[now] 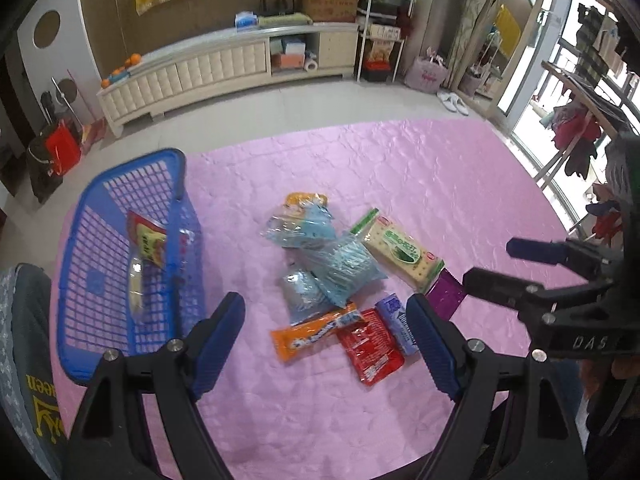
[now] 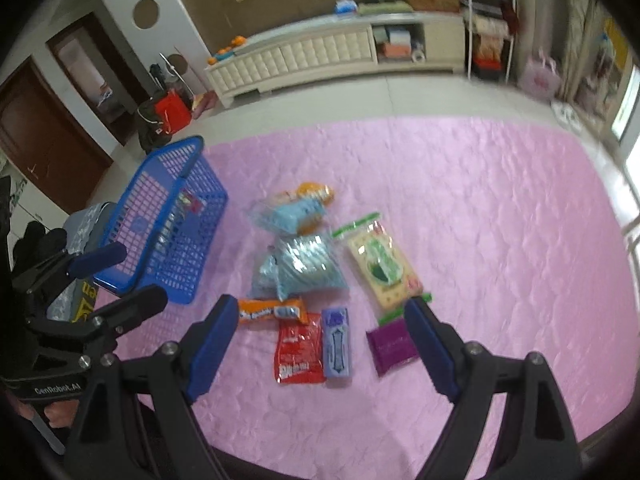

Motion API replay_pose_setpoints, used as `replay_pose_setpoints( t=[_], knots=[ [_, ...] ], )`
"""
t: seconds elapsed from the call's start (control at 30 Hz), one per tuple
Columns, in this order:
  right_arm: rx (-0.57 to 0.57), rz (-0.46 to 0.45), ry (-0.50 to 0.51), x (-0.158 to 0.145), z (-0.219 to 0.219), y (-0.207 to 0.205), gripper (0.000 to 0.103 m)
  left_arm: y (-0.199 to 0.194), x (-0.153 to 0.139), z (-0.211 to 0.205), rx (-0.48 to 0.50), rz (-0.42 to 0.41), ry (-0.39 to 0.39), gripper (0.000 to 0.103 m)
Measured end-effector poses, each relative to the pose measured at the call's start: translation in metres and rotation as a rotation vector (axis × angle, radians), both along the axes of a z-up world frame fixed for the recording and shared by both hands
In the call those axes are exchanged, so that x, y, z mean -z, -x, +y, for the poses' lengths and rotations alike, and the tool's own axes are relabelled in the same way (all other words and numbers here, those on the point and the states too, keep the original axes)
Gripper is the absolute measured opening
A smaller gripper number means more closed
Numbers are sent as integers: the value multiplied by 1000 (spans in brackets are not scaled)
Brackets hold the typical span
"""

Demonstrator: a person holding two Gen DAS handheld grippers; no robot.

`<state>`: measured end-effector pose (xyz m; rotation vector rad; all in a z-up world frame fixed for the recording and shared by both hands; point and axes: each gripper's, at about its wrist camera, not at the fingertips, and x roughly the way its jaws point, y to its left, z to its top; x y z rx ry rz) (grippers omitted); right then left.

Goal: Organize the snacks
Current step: 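Move the left tool back to the snack pile and grasp a blue-striped bag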

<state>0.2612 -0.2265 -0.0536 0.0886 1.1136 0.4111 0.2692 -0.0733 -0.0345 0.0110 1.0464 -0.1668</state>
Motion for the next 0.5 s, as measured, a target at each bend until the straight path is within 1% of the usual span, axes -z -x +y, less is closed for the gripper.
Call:
replay_pose_setpoints(
  t=[0.13, 0.17, 0.27, 0.4, 0.5],
  knots=[
    [17, 39, -5, 13, -15, -13, 88, -21, 17, -15, -21, 57, -20, 81],
    [24, 45, -14, 15, -19, -18, 88, -29, 25, -19, -31, 81, -33, 81],
    [41, 102, -33, 30, -25, -33, 88, -48, 44, -24, -59, 150, -36, 81],
    [48, 144, -67, 49, -31, -52, 88, -72, 69, -33, -81, 225, -49, 81],
    [66, 180, -67, 66, -37, -64, 88, -86, 81, -40, -80, 251, -84, 81]
  ],
)
